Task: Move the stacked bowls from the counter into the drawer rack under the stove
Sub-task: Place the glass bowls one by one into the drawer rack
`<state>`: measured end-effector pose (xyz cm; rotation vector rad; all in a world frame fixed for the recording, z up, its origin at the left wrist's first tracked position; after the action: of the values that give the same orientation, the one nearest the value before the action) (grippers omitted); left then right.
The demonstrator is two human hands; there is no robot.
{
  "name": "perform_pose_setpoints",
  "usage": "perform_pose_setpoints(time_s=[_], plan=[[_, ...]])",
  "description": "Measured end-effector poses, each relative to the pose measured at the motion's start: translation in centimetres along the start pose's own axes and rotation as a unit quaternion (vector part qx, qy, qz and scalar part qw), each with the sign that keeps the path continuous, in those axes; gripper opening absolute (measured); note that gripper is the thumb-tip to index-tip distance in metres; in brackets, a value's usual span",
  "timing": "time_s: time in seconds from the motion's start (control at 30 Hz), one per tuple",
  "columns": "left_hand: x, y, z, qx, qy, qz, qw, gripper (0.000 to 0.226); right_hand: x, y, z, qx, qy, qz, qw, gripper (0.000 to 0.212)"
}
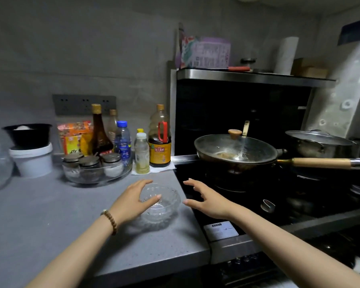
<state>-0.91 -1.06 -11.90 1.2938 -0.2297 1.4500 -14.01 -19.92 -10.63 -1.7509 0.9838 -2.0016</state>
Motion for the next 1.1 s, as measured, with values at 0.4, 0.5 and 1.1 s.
perform_pose_setpoints(time_s=[0.4, 0.5, 1.1], plan=[[-1.1, -4.0, -1.7, 0.035, -0.051, -0.073, 0.995, 0.092, -3.9, -1.9, 2.7, 0.037, -0.037, -0.036, 0.998, 0.037], [-1.2, -4.1, -1.6, 0.022, -0.037, -0.081, 0.996, 0.085, -4.1, -2.0, 2.8, 0.042, -0.027, -0.022, 0.999, 0.03], [-0.2, -1.8, -0.6, 0.007, 0.099, -0.203, 0.974, 0.074, -2.5, -3.5, 1.8, 0.092, 0.011, 0.086, 0.992, 0.02]])
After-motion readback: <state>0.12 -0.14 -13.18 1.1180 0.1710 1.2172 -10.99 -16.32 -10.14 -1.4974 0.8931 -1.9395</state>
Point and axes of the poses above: each hand's wrist, its own z-axis towards the middle knuckle, its own x-axis out of the back of the hand, y = z × x, the point moved 3 cm from there along z, towards the middle knuckle, and after that the axes turned 9 degrees about -x, right-handed, at the moved point
